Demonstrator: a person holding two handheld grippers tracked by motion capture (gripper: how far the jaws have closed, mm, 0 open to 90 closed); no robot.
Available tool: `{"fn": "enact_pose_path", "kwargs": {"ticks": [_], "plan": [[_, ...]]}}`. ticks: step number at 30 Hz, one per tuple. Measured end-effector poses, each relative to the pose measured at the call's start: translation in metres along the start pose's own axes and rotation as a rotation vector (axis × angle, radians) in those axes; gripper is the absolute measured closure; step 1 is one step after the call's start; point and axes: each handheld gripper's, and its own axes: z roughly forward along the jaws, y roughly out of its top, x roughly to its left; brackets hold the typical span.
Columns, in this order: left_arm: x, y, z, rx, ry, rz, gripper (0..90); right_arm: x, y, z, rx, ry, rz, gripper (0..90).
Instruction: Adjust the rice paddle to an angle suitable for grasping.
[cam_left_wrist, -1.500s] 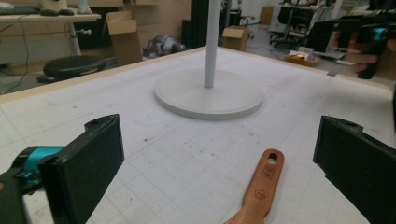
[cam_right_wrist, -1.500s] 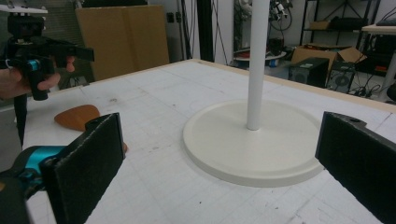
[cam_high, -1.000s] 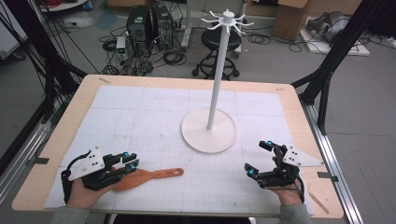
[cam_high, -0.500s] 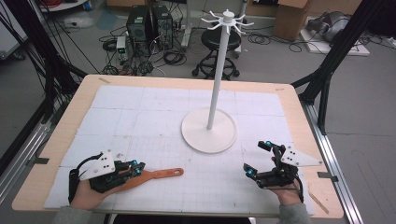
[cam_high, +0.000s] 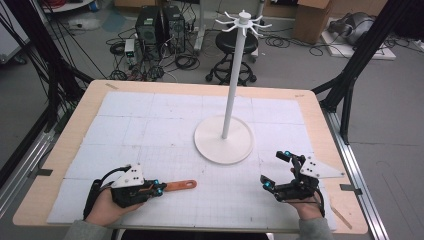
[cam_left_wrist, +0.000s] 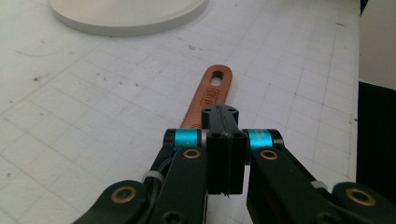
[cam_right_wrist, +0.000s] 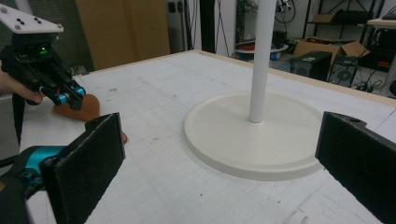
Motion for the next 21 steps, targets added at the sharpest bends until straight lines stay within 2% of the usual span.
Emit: {"fn": "enact_pose_path", "kwargs": {"ticks": [10, 14, 20, 21], "plan": [[-0.001, 0.002, 0.013, 0.058, -0.014, -0.010, 89.6, 0.000, 0.000, 0.001, -0.001, 0.000, -0.003, 0.0], [-0.005, 0.003, 0.022, 0.098, -0.020, 0.009, 89.6, 0.000, 0.000, 0.001, 0.000, 0.002, -0.003, 0.0], [-0.007, 0.004, 0.027, 0.119, -0.026, 0.007, 89.6, -0.001, 0.000, 0.001, -0.001, -0.001, -0.004, 0.0], [-0.007, 0.003, 0.030, 0.138, -0.018, 0.009, 89.6, 0.000, 0.000, 0.001, 0.001, 0.000, -0.002, 0.0]]}}
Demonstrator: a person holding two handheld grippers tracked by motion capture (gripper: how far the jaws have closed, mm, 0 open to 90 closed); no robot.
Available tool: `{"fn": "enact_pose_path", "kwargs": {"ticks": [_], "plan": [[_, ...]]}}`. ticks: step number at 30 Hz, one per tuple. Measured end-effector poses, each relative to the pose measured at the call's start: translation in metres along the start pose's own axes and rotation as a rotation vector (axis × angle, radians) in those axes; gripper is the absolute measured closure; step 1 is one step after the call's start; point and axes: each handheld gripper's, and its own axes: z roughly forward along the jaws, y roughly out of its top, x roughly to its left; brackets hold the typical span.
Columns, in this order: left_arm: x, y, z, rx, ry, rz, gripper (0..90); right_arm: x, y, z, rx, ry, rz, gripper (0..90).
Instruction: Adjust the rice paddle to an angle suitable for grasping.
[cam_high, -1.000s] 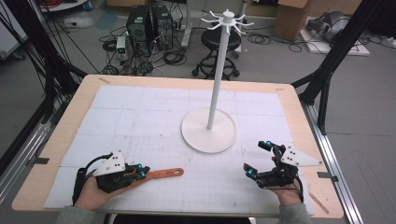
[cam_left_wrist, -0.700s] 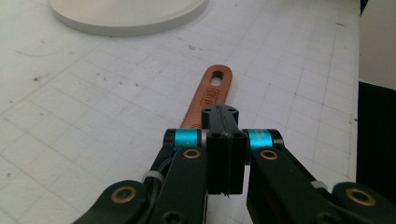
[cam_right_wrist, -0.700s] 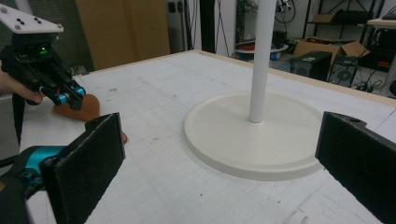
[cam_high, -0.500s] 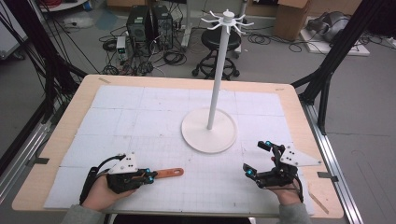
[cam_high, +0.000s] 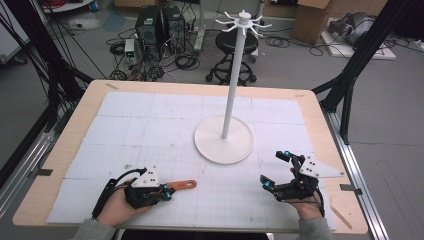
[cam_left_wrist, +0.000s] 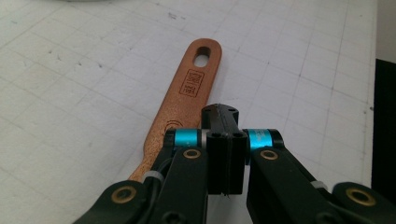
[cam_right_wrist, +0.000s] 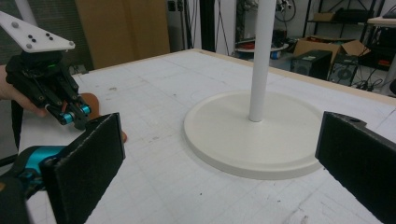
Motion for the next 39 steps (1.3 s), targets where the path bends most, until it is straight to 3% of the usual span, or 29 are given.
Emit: {"fn": "enact_pose_path", "kwargs": {"ticks": [7, 20, 23, 27, 31, 33, 35, 39], "plan": [[0.0008, 0.0003, 0.0015, 0.011, 0.007, 0.017, 89.7, 0.0000, -0.0001, 0.0000, 0.005, -0.001, 0.001, 0.0], [0.0070, 0.0017, 0.0015, 0.016, 0.064, -0.023, 89.7, 0.0001, -0.0004, 0.0008, 0.010, -0.003, -0.002, 0.0], [0.0074, 0.0018, 0.0014, 0.020, 0.104, 0.000, 89.7, 0.0002, -0.0004, 0.0009, 0.009, -0.002, 0.000, 0.0], [0.0062, 0.0028, 0.0017, 0.029, 0.116, 0.021, 89.7, 0.0001, -0.0005, 0.0011, 0.013, -0.004, -0.002, 0.0], [0.0075, 0.0027, 0.0016, 0.024, 0.107, 0.004, 89.6, 0.0000, -0.0005, 0.0018, 0.011, -0.004, -0.008, 0.0], [0.0080, 0.0025, 0.0008, 0.013, 0.082, -0.006, 86.3, -0.0001, -0.0005, 0.0016, 0.011, -0.003, -0.009, 0.0], [0.0071, 0.0039, -0.0036, -0.030, 0.024, -0.013, 83.1, 0.0000, -0.0006, 0.0010, 0.016, -0.004, 0.001, 0.0], [0.0091, 0.0046, -0.0081, -0.051, -0.012, -0.033, 75.1, -0.0002, -0.0007, 0.0010, 0.016, -0.004, -0.002, 0.0]]}}
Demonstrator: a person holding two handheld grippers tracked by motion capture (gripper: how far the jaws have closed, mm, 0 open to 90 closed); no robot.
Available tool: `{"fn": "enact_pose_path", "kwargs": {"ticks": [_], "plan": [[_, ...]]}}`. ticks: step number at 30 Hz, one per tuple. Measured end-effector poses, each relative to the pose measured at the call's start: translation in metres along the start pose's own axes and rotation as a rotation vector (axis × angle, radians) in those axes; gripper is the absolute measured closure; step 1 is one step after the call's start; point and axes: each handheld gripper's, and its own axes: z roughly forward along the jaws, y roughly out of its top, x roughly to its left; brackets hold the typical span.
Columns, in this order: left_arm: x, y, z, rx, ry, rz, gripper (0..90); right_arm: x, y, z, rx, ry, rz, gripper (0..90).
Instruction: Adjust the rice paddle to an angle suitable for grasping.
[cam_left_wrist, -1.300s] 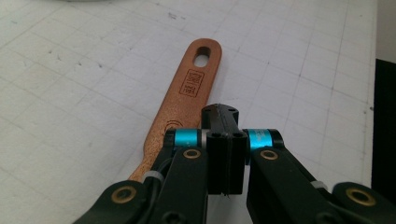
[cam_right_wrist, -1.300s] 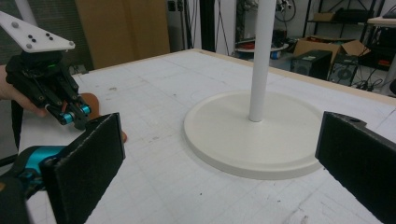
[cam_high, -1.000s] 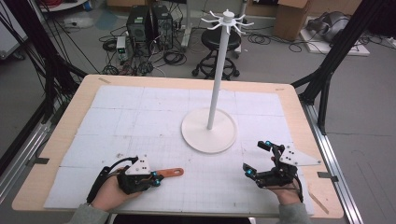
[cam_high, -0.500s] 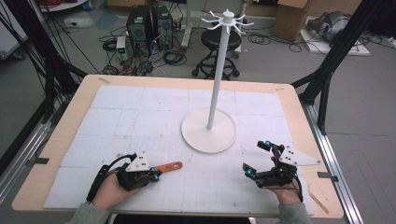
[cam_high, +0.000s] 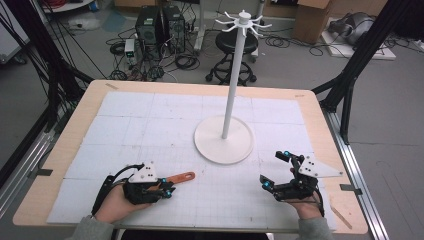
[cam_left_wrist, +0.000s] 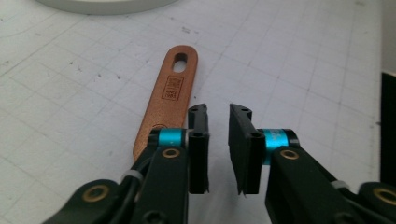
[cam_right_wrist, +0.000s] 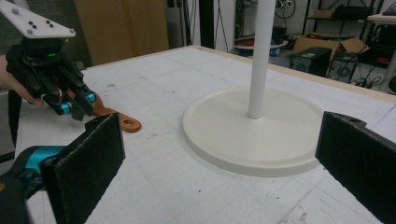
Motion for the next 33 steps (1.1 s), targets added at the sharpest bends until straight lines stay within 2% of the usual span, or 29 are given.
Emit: {"fn": "enact_pose_path", "kwargs": {"ticks": [1, 4, 6, 8, 10, 11, 13, 14, 15, 17, 19, 21, 22, 24, 25, 27, 30, 32, 33], "plan": [[0.001, 0.001, -0.003, -0.020, -0.008, -0.002, 67.7, 0.000, 0.000, 0.000, -0.001, 0.000, 0.002, 0.0], [0.003, 0.005, -0.009, -0.056, -0.038, -0.012, 52.8, 0.000, 0.000, 0.000, -0.001, 0.000, 0.003, 0.0], [0.004, 0.006, -0.012, -0.068, -0.049, 0.005, 47.1, 0.000, 0.000, 0.000, -0.002, -0.002, 0.005, 0.0], [0.004, 0.009, -0.014, -0.086, -0.060, -0.004, 37.7, -0.001, 0.000, 0.000, -0.009, -0.003, -0.002, 0.0], [0.005, 0.010, -0.015, -0.089, -0.061, -0.002, 34.1, 0.000, 0.000, 0.000, -0.005, -0.001, 0.001, 0.0], [0.004, 0.011, -0.014, -0.088, -0.008, 0.025, 31.3, 0.000, 0.000, 0.000, -0.004, -0.003, 0.000, 0.0], [0.004, 0.012, -0.014, -0.080, 0.007, 0.025, 28.5, -0.001, 0.000, 0.001, -0.005, -0.003, -0.001, 0.0], [0.007, 0.013, -0.014, -0.071, 0.026, 0.004, 24.5, 0.000, 0.000, 0.001, -0.003, -0.003, 0.003, 0.0], [0.007, 0.013, -0.014, -0.071, 0.026, 0.004, 20.4, 0.000, 0.000, 0.001, -0.003, -0.003, 0.003, 0.0], [0.010, 0.016, -0.015, -0.075, 0.042, -0.037, 19.7, -0.001, 0.000, 0.000, -0.011, -0.006, 0.003, 0.0], [0.012, 0.017, -0.015, -0.069, 0.045, -0.043, 20.0, -0.001, 0.000, 0.000, -0.009, -0.006, 0.006, 0.0], [0.012, 0.018, -0.015, -0.058, 0.051, -0.025, 21.4, -0.001, 0.000, 0.000, -0.006, -0.003, 0.010, 0.0], [0.013, 0.019, -0.014, -0.045, 0.040, -0.002, 21.4, 0.000, 0.000, 0.000, -0.003, -0.002, 0.015, 0.0], [0.013, 0.020, -0.014, -0.047, 0.036, 0.006, 21.4, -0.001, 0.000, 0.001, -0.006, 0.000, 0.009, 0.0], [0.014, 0.021, -0.012, -0.043, 0.006, 0.033, 21.4, -0.001, 0.000, 0.001, -0.005, 0.000, 0.009, 0.0], [0.016, 0.023, -0.010, -0.041, -0.014, 0.049, 21.4, -0.001, 0.000, 0.001, -0.005, -0.001, 0.008, 0.0], [0.020, 0.023, -0.009, -0.040, -0.034, 0.052, 21.8, -0.001, -0.001, 0.002, -0.002, -0.002, 0.008, 0.0], [0.027, 0.024, -0.011, -0.039, -0.061, 0.029, 23.2, -0.001, -0.001, 0.002, 0.002, -0.002, 0.006, 0.0], [0.027, 0.024, -0.011, -0.039, -0.061, 0.029, 23.7, -0.001, -0.001, 0.002, 0.003, -0.001, 0.005, 0.0]]}}
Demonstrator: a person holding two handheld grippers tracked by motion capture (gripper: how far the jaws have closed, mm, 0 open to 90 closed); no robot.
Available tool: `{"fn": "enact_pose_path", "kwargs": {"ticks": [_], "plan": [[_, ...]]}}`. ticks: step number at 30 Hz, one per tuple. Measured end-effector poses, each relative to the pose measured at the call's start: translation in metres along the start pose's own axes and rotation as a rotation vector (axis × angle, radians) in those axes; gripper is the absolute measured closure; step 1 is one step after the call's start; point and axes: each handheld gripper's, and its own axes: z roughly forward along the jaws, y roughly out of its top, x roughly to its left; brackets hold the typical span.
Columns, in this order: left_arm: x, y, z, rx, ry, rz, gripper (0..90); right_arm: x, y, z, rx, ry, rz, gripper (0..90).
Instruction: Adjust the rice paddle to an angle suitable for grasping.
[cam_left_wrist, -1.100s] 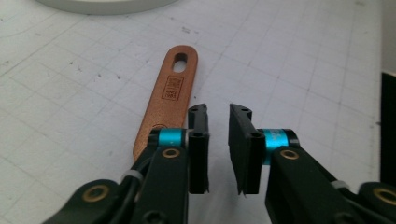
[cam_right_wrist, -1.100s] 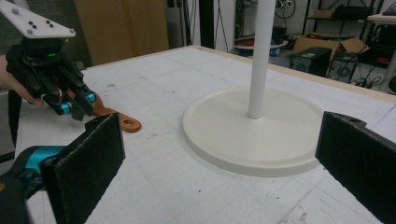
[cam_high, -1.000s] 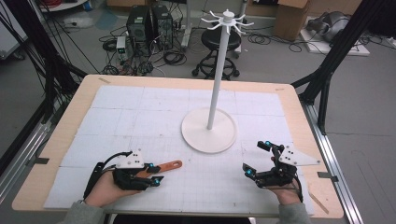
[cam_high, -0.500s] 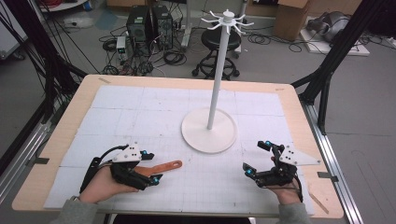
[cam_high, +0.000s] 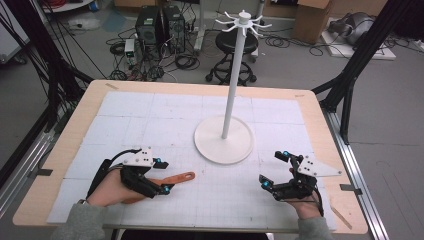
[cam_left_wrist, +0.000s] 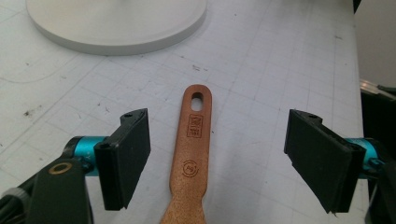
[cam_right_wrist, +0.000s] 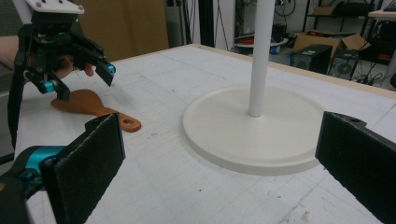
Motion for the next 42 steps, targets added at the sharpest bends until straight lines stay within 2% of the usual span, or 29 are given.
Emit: {"fn": "enact_pose_path", "kwargs": {"ticks": [1, 4, 5, 9, 10, 11, 12, 16, 21, 25, 26, 29, 31, 34, 36, 40, 42], "plan": [[0.004, 0.001, -0.002, -0.006, -0.008, -0.016, 24.2, 0.000, 0.000, 0.000, -0.001, 0.001, 0.001, 0.0], [0.006, 0.002, -0.004, -0.003, -0.009, -0.013, 25.2, 0.000, 0.000, 0.000, -0.003, -0.001, 0.001, 0.0], [0.007, 0.004, -0.004, 0.016, -0.001, 0.002, 25.2, 0.000, 0.000, 0.000, -0.003, -0.001, 0.001, 0.0], [0.007, 0.012, -0.003, 0.031, 0.000, 0.031, 26.4, 0.000, 0.000, 0.000, -0.003, -0.001, 0.001, 0.0], [0.007, 0.012, 0.001, 0.061, 0.004, 0.043, 26.3, 0.000, 0.000, -0.001, -0.001, -0.003, 0.004, 0.0], [0.007, 0.012, 0.001, 0.061, 0.004, 0.043, 26.4, 0.000, 0.000, -0.001, -0.001, -0.003, 0.004, 0.0], [0.006, 0.011, 0.005, 0.088, 0.001, 0.056, 26.5, 0.000, 0.000, -0.001, -0.002, -0.001, 0.008, 0.0], [0.005, 0.010, 0.011, 0.124, 0.004, 0.075, 26.4, 0.001, 0.000, -0.001, -0.002, 0.000, 0.008, 0.0], [0.007, 0.007, 0.017, 0.161, 0.000, 0.070, 27.8, 0.001, 0.000, -0.001, -0.002, -0.001, 0.009, 0.0], [0.011, 0.007, 0.021, 0.173, 0.009, 0.033, 29.5, 0.001, 0.000, -0.001, -0.001, 0.000, 0.007, 0.0], [0.013, 0.007, 0.020, 0.177, 0.013, 0.043, 34.0, 0.000, 0.000, -0.001, 0.000, -0.003, 0.003, 0.0], [0.015, 0.006, 0.022, 0.182, 0.010, 0.046, 34.3, 0.000, 0.000, -0.001, -0.002, -0.002, 0.002, 0.0], [0.014, 0.006, 0.024, 0.202, 0.009, 0.082, 36.7, 0.000, 0.000, -0.001, 0.000, -0.003, 0.004, 0.0], [0.012, 0.006, 0.027, 0.224, 0.001, 0.110, 39.2, 0.000, 0.000, -0.001, 0.000, -0.002, 0.004, 0.0], [0.013, 0.008, 0.028, 0.231, -0.019, 0.116, 40.9, 0.000, 0.000, -0.001, 0.000, -0.003, 0.004, 0.0], [0.015, 0.005, 0.032, 0.273, -0.024, 0.108, 45.3, 0.000, 0.000, -0.001, 0.000, -0.003, 0.006, 0.0], [0.015, 0.004, 0.033, 0.274, -0.025, 0.104, 46.6, 0.000, 0.000, -0.001, 0.001, -0.002, 0.004, 0.0]]}}
